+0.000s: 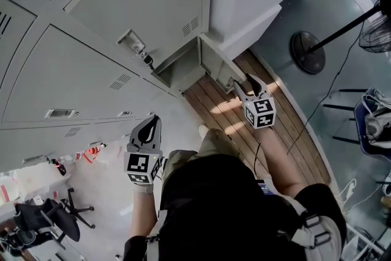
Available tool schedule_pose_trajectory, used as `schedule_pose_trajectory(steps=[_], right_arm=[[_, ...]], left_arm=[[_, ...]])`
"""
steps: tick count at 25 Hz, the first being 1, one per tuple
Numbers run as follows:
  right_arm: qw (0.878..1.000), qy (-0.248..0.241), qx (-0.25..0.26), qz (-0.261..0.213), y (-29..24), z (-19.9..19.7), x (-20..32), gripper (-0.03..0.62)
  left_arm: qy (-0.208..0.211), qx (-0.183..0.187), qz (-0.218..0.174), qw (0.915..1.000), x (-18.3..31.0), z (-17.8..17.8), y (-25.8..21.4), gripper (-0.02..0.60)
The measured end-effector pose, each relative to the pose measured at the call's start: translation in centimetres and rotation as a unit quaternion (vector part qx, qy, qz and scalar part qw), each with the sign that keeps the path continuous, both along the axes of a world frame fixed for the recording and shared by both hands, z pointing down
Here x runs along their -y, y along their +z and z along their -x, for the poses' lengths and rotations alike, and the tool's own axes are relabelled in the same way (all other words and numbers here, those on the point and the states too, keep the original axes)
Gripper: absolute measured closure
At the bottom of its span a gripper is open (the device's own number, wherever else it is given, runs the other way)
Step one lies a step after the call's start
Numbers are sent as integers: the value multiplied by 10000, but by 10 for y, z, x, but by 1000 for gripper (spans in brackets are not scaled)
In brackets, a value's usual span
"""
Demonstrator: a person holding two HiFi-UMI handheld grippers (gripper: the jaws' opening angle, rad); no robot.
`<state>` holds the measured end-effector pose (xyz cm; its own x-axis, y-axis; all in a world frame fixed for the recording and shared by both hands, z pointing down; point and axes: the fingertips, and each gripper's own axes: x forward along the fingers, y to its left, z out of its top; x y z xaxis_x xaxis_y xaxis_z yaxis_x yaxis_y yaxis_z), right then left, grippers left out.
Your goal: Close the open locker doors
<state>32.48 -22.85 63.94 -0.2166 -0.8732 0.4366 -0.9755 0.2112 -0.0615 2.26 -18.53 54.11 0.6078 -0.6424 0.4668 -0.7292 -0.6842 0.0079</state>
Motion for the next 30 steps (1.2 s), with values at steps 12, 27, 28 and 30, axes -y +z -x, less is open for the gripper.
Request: schedule_pose_trajectory(steps=[12, 27, 28, 30], right_arm=[[9995, -310, 61, 13, 0, 44, -18, 397], [9956, -920, 135, 75, 0, 111, -25, 398], [9951, -973, 136, 80, 0, 117, -24, 398], [9941, -1076, 140, 86, 0, 128, -23, 398]], left_arm=[[-210, -28, -16, 9998, -27, 32, 0, 572], [-662, -141, -6, 9977, -57, 75, 5, 572], [-713, -143, 11, 9974, -59, 80, 6, 572], [-808, -146, 26, 9966, -62, 88, 8, 572]])
